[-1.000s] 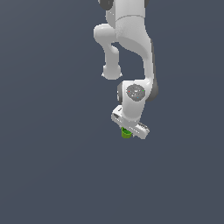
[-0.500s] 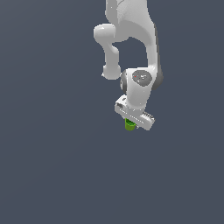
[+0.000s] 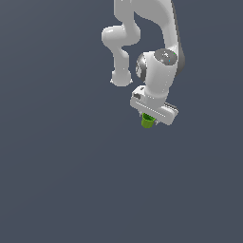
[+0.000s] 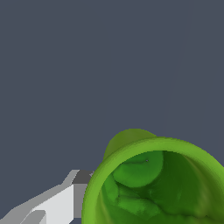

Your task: Pick up the object and move it to a goal position.

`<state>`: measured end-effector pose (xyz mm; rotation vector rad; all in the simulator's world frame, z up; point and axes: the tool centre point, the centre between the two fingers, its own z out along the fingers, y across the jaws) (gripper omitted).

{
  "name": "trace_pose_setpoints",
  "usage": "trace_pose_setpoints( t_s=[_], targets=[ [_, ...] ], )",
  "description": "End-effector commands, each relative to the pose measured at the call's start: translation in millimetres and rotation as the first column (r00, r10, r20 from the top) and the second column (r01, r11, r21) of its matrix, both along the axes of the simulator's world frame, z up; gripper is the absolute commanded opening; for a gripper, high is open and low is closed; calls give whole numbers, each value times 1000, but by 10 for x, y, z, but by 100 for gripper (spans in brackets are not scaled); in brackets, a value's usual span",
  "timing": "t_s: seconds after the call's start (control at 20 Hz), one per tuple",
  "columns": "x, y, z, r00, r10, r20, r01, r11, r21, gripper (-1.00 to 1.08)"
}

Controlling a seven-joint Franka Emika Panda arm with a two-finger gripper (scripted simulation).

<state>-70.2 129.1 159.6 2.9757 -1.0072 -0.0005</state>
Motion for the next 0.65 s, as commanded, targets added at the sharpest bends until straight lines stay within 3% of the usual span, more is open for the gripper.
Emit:
trace_pose_setpoints(
  t_s=[0.0,0.6],
  targets=[
    [-69,48,132,1000,-1,1,1,1000,0,-100],
    [-162,133,336,1000,-1,0,1,1000,0,-100]
  ],
)
